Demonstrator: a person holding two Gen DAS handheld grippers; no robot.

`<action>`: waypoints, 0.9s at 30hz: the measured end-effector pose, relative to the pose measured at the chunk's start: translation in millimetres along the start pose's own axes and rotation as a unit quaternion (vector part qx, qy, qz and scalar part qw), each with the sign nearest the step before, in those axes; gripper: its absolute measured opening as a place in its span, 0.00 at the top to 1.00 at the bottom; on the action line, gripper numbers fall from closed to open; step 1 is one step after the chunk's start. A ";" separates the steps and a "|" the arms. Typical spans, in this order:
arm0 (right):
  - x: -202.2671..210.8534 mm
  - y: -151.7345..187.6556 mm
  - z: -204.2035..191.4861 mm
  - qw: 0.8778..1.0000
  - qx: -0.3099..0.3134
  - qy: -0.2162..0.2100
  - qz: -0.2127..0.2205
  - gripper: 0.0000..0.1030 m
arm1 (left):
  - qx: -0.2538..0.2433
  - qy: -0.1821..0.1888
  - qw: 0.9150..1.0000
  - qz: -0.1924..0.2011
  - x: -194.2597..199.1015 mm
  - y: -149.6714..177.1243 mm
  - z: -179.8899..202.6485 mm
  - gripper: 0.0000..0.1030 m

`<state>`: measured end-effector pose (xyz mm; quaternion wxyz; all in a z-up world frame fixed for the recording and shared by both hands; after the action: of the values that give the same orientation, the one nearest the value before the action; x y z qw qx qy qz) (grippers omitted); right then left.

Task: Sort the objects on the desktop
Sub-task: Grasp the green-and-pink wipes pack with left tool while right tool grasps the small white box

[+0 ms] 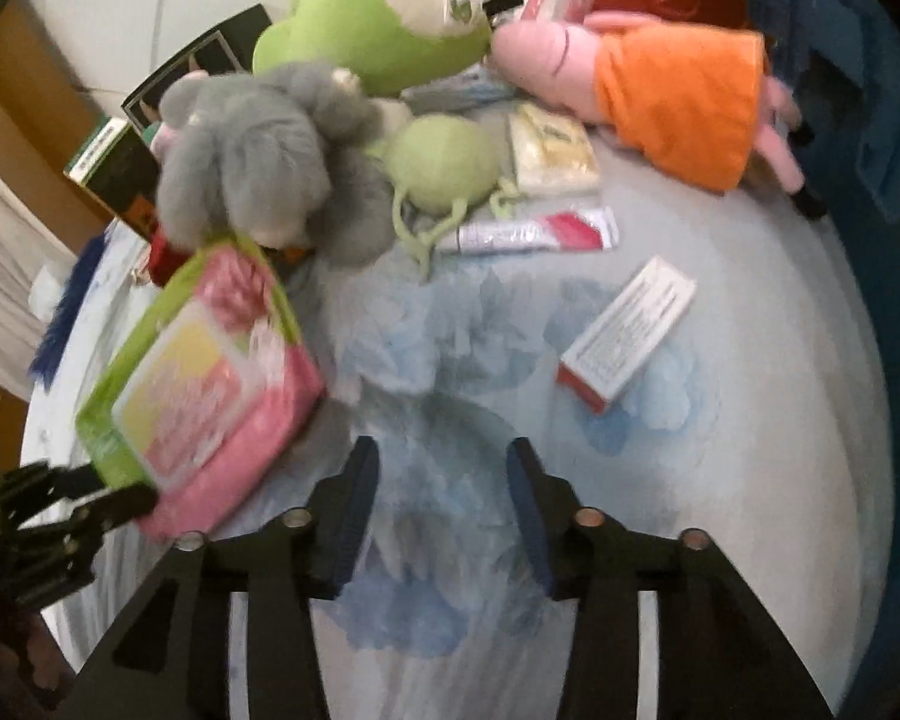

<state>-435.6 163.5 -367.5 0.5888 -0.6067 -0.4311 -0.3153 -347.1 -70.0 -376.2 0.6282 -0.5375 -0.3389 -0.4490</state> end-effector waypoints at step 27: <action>-20.7 -19.6 57.4 0.993 -0.073 0.086 -0.019 0.23 | -0.104 0.017 0.993 -0.053 -76.9 -78.8 25.4 0.00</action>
<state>-469.2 215.6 -383.4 0.5719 -0.6099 -0.3663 -0.4083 -447.1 -31.2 -411.9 0.5495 -0.5738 -0.3076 -0.5236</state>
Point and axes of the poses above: each gripper's, at about its wrist camera, not at the fingertips, and x roughly against the way its jaws point, z to its right, y to its underside, the point moved 10 cm from there along -x, roughly the way its jaws point, and after that the axes turned 8 degrees about y, right-handed, at the moved point
